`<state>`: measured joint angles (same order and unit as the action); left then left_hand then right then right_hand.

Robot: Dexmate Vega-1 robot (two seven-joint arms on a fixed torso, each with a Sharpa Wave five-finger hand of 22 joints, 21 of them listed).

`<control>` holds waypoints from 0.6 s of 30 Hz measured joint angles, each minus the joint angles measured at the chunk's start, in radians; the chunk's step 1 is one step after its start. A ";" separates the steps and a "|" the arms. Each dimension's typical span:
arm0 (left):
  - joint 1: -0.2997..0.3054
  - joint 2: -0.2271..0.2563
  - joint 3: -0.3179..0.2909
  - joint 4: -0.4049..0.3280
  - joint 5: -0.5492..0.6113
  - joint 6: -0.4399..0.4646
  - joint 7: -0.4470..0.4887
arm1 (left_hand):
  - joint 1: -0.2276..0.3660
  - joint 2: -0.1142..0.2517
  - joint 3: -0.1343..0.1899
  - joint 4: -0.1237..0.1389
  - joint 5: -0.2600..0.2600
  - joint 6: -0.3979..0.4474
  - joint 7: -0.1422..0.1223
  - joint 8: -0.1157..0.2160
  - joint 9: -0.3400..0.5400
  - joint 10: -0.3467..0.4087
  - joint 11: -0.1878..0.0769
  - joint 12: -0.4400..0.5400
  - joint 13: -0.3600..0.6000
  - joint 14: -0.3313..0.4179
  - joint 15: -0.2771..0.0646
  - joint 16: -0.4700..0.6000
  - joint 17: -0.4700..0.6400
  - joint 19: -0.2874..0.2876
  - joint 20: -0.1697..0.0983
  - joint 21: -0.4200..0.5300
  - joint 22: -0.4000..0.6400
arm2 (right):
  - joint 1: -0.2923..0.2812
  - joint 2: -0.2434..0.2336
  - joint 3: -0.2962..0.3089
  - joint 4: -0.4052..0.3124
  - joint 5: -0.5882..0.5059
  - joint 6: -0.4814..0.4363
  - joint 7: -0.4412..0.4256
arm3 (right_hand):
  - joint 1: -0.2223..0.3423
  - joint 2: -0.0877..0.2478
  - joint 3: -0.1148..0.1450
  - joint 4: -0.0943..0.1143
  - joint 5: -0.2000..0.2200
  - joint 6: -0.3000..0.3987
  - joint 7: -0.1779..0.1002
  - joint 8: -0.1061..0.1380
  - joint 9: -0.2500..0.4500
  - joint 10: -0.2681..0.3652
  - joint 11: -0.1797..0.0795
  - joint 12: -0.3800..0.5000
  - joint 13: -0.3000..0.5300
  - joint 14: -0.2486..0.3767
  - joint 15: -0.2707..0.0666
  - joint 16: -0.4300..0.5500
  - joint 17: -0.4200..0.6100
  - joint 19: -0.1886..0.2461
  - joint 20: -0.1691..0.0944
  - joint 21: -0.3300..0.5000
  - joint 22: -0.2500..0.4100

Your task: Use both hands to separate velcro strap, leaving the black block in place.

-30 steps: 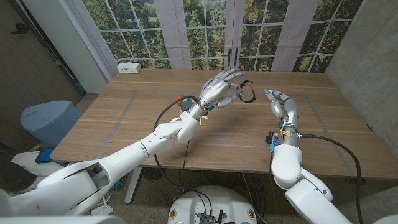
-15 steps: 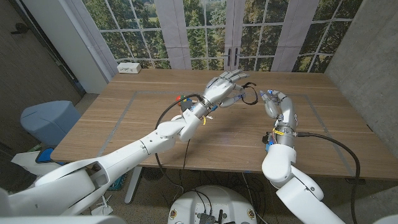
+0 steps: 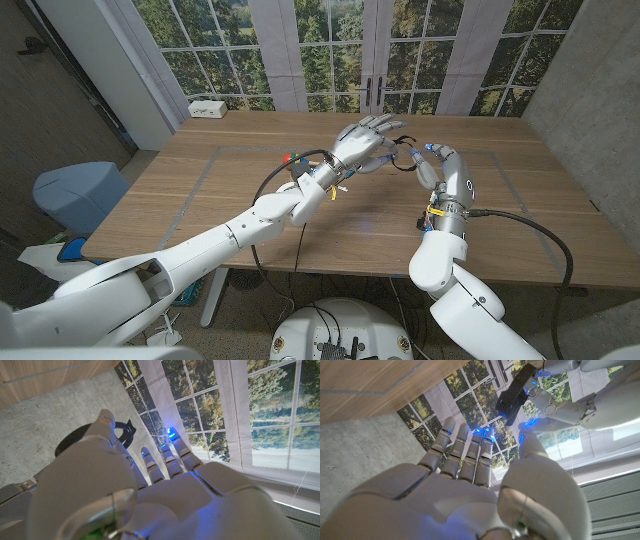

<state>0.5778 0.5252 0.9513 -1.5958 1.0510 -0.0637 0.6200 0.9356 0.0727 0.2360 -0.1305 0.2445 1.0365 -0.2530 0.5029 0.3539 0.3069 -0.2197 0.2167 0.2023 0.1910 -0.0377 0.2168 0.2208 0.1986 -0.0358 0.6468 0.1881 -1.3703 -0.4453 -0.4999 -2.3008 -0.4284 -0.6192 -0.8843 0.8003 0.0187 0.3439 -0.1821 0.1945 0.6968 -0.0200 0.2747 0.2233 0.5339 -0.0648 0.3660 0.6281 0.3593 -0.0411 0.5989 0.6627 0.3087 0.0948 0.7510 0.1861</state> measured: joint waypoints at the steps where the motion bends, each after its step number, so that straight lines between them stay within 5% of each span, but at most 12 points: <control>1: 0.000 0.000 0.001 -0.001 0.002 0.001 0.000 | 0.000 0.000 0.000 0.000 0.000 0.000 0.000 0.000 0.000 0.000 0.000 0.000 0.000 0.000 0.000 0.000 0.000 0.000 0.000 0.000 0.000 | 0.007 0.001 -0.009 0.004 -0.015 -0.018 -0.001 | 0.000 0.000 0.000 0.000 0.000 0.004 -0.004 0.000 0.000 0.000 0.000 0.000 0.000 0.000 0.000 0.000 0.000 0.000 0.000 0.000 0.000; 12: 0.000 -0.006 0.002 -0.002 0.003 0.002 0.016 | 0.000 0.000 -0.004 -0.004 0.000 0.000 0.000 -0.003 0.000 0.000 0.000 0.000 0.000 0.000 0.000 0.000 -0.002 0.000 0.000 0.000 0.000 | 0.063 0.019 -0.075 0.049 -0.115 -0.135 -0.018 | 0.036 -0.011 0.000 0.000 -0.007 0.016 -0.016 0.000 0.000 0.009 -0.020 0.001 0.007 0.026 -0.004 0.011 0.007 0.011 -0.011 0.004 0.000; 18: 0.002 -0.005 0.002 -0.003 0.001 -0.002 0.025 | 0.000 0.000 -0.004 -0.004 0.000 0.000 0.000 -0.003 0.000 0.004 -0.003 0.000 0.000 0.004 -0.004 0.000 -0.002 0.004 -0.004 0.000 0.000 | 0.088 0.041 -0.102 0.093 -0.147 -0.163 -0.043 | 0.109 0.011 0.018 0.007 -0.013 0.097 -0.046 0.035 0.000 0.092 -0.047 0.041 0.022 0.115 -0.006 0.065 0.042 0.044 -0.044 0.015 -0.003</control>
<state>0.5793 0.5201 0.9533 -1.5986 1.0518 -0.0660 0.6453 0.9357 0.0726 0.2320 -0.1346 0.2445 1.0366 -0.2530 0.5002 0.3541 0.3109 -0.2232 0.2167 0.2023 0.1947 -0.0413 0.2168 0.2183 0.2024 -0.0394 0.6468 0.1881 -1.2828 -0.4043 -0.6016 -2.2079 -0.5756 -0.7820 -0.9269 0.9091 0.0293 0.3617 -0.1755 0.1810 0.7941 -0.0660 0.3097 0.2233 0.6258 -0.1118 0.4074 0.6502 0.4745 -0.0466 0.6638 0.7045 0.3525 0.0510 0.7661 0.1828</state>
